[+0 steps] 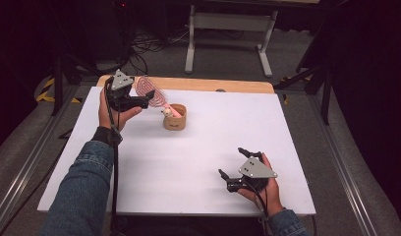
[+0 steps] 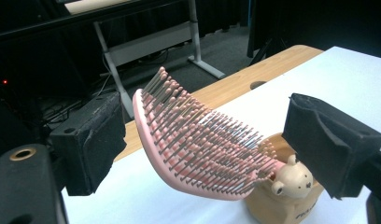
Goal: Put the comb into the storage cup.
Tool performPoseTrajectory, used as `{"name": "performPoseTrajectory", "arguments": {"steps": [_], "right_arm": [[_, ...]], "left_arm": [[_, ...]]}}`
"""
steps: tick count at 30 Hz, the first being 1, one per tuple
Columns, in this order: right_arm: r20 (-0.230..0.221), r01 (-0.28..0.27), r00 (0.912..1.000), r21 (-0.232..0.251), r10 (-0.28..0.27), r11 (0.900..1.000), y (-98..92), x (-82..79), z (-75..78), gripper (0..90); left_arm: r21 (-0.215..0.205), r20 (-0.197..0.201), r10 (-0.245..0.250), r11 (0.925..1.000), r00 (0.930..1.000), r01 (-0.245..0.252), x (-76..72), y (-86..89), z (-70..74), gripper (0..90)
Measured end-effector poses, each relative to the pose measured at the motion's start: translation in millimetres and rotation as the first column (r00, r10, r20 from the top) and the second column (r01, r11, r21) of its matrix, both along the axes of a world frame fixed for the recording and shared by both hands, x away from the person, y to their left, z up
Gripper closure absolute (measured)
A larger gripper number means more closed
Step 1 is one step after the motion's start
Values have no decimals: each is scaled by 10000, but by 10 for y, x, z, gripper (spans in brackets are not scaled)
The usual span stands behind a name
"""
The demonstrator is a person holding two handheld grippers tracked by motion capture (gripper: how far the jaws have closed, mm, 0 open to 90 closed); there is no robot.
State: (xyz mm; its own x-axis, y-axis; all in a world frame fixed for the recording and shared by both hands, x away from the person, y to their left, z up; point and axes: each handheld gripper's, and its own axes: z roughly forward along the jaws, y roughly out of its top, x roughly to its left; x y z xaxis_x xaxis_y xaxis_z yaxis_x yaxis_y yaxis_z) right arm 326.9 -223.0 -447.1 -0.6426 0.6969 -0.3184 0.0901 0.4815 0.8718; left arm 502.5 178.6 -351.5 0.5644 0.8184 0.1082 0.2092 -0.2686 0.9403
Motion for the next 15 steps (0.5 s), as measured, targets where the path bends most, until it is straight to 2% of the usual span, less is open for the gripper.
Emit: {"name": "performPoseTrajectory", "arguments": {"steps": [8,15], "right_arm": [[23,8,10000,-16,-8,10000,1,-3,1,86],[38,-6,10000,77,5,10000,-3,-8,14,86]], "left_arm": [[-48,149,-208,9998,9997,208,-77,27,17,132],[186,251,-413,9990,9988,408,-146,27,5,126]]}}
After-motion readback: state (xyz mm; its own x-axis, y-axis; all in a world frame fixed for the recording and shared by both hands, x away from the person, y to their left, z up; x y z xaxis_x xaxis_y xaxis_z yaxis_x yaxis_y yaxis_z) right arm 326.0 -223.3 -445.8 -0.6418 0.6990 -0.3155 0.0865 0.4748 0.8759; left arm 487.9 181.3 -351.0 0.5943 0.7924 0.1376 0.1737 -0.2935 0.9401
